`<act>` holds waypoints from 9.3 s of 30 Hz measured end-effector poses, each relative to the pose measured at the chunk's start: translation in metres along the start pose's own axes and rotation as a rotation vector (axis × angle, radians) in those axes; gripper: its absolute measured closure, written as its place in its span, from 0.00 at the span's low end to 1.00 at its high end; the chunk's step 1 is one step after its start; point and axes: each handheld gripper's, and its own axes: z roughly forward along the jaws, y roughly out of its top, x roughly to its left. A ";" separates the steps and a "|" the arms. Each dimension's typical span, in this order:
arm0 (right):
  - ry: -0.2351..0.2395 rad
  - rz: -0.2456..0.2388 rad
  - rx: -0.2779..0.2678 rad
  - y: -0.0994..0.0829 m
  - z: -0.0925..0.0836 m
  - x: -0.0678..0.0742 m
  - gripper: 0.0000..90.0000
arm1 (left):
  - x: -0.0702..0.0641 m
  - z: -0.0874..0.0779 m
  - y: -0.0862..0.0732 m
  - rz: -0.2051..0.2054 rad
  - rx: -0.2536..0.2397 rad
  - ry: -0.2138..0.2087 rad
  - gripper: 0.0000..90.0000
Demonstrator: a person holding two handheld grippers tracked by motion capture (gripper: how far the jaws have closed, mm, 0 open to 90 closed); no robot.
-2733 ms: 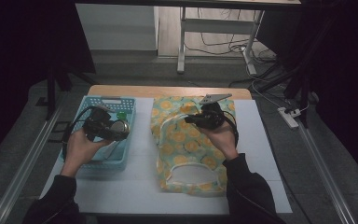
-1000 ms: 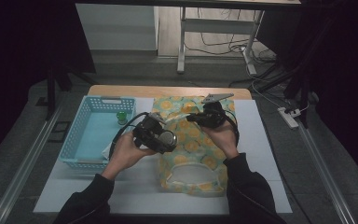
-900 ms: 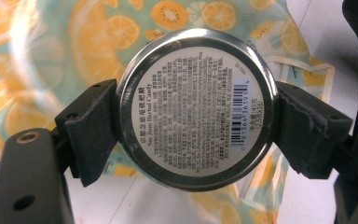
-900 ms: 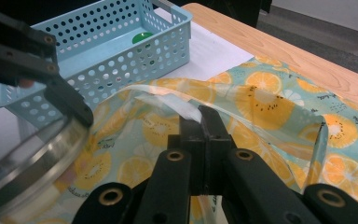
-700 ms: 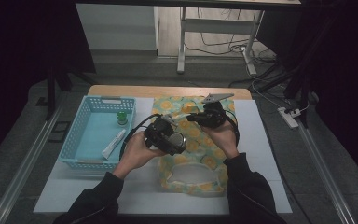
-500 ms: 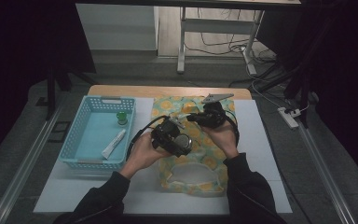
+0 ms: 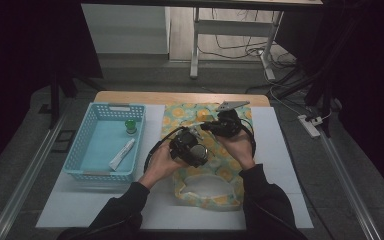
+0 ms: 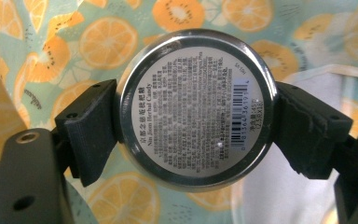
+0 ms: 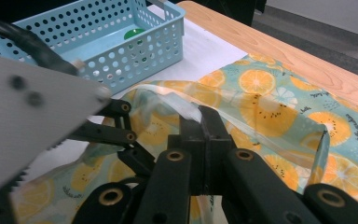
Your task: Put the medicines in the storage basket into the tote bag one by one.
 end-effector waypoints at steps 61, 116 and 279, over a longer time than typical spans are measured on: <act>-0.014 0.003 0.036 -0.006 0.012 -0.001 1.00 | -0.003 -0.008 -0.014 -0.071 -0.106 -0.089 0.01; -0.009 -0.004 0.048 -0.007 0.012 0.002 1.00 | 0.039 -0.118 -0.106 -0.227 -0.201 0.026 0.00; -0.015 -0.009 0.019 -0.006 0.010 0.000 1.00 | 0.034 -0.119 -0.060 -0.265 0.027 -0.036 0.76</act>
